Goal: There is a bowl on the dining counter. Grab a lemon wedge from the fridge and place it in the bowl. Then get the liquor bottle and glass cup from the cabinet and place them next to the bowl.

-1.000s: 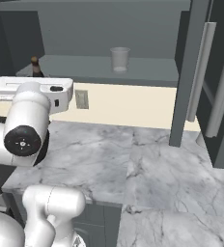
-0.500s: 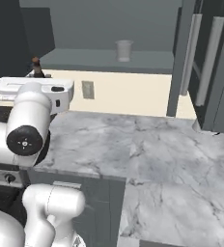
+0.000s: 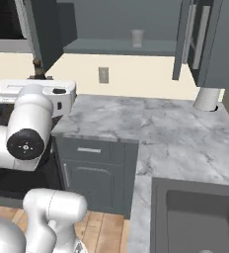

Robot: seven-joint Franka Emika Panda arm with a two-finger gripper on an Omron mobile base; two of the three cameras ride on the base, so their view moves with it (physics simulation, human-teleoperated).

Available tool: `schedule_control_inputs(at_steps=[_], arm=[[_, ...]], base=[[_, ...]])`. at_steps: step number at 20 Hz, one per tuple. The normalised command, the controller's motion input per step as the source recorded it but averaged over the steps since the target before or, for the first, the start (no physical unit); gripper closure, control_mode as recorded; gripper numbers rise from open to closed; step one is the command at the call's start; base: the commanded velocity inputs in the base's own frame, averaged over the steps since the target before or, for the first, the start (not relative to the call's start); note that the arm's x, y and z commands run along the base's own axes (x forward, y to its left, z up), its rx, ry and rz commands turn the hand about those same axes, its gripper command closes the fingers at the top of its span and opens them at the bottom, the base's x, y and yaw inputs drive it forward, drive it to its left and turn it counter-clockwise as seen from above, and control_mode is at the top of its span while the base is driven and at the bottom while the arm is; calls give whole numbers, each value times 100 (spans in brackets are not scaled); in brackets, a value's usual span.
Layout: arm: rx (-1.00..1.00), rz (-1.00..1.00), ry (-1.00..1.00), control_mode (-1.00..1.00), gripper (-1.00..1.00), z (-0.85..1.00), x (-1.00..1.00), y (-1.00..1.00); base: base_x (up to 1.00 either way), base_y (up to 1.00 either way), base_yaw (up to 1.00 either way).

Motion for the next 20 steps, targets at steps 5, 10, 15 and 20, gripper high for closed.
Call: schedule_control_inputs(at_steps=[5,10,15,20], arm=[[0,0,0,100,100,0,0,0],[0,0,0,100,100,0,0,0],[0,0,0,100,100,0,0,0],[0,0,0,100,100,0,0,0]], base=[[-100,68,0],[-100,94,0],[-100,100,1],[-100,97,11]])
